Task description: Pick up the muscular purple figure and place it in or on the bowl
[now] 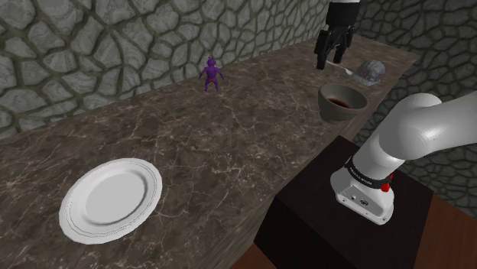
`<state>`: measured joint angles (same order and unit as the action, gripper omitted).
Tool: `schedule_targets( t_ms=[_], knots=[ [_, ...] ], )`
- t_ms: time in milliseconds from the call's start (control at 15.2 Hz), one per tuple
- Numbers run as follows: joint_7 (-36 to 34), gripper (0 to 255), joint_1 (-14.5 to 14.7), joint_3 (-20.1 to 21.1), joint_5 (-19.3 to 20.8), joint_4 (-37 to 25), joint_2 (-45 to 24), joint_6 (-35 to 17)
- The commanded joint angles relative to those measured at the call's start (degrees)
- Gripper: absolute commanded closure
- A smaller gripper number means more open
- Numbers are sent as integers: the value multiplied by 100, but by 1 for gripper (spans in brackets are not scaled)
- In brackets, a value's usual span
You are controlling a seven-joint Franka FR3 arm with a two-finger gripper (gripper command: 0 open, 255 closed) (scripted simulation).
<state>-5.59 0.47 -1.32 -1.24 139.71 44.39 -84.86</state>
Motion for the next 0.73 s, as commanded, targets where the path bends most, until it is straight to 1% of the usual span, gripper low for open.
schedule_targets(
  t_ms=[0,330,660],
  knots=[
    [0,0,0,0,0,0,0,0],
    [-407,0,98,211,-411,-351,-900,-697],
    [-757,0,180,384,-739,-873,-1842,-1289]
  ],
)
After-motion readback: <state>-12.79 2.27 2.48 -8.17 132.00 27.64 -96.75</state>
